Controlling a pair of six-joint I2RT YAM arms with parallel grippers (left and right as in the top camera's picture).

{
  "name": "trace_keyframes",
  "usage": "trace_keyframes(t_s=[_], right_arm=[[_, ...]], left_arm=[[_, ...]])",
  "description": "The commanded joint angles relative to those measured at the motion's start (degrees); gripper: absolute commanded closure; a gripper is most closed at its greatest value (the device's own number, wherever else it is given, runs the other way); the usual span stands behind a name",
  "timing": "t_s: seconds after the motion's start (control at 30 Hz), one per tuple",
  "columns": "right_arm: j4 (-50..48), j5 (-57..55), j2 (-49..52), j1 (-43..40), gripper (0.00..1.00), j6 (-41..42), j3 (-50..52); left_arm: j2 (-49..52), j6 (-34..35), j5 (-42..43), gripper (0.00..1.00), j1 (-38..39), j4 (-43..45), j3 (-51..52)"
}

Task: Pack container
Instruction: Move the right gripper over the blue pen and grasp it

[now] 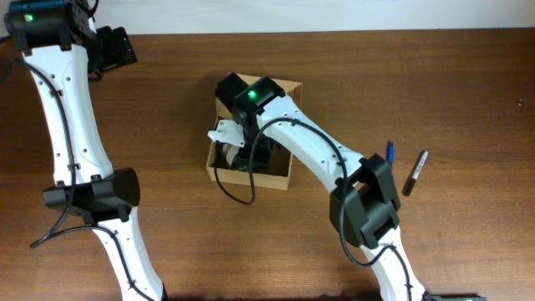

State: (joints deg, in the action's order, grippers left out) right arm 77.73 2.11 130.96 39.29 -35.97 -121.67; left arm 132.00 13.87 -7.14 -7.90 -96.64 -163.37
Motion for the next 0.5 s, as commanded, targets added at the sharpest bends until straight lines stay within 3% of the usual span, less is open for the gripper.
trace_keyframes(t_s=[0.0,0.23,0.47], right_arm=[[-1.29,-8.9,-10.71,-2.27,0.39,5.44,-0.39],[-5.2,-11.82,-26.82,-14.75,0.32,15.5,-0.39],[-6.78,-6.49,-34.6,-40.0,0.3,26.75,2.95]], left_arm=[[-0.13,-0.7,-0.42,0.0,-0.15,-0.02,0.22],[-0.13,-0.7,-0.42,0.0,-0.15,-0.02,0.22],[-0.13,-0.7,-0.42,0.0,-0.15,-0.02,0.22]])
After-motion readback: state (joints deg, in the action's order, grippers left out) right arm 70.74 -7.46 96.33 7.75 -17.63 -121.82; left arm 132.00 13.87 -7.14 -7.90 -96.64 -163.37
